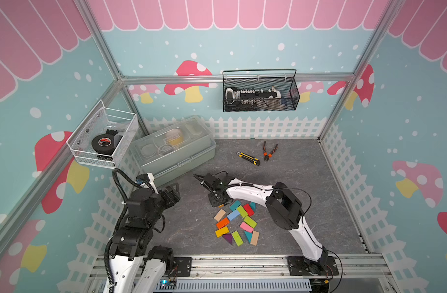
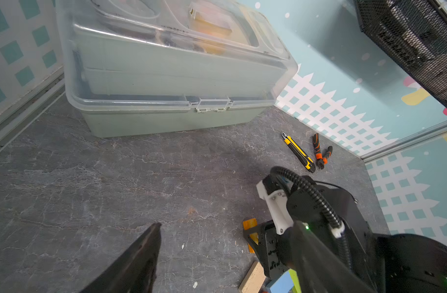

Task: Assemble a piece of candy with building blocks
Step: Pick up the building block from the center of the board, then place the building block at the center of the board.

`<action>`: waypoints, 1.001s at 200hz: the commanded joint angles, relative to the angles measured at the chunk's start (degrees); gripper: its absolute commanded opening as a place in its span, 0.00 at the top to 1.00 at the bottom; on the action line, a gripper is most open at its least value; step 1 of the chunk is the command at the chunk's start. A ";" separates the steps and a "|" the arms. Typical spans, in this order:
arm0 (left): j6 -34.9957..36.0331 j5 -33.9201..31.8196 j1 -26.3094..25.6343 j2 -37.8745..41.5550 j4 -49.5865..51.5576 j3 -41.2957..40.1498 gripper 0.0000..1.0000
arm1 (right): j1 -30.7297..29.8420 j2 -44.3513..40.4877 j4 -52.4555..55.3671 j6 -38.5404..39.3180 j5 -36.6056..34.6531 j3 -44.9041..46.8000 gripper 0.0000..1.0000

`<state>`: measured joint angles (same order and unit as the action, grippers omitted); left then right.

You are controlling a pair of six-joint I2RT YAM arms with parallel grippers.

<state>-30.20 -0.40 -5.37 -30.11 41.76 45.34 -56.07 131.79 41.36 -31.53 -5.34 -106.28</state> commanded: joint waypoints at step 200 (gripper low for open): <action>0.66 0.00 0.27 -0.81 0.97 -0.34 0.23 | 5.80 15.12 15.50 70.39 15.80 -25.73 0.84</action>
<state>-30.20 -0.40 -5.37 -30.61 41.76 45.32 -50.46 144.59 54.57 36.47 8.25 -131.09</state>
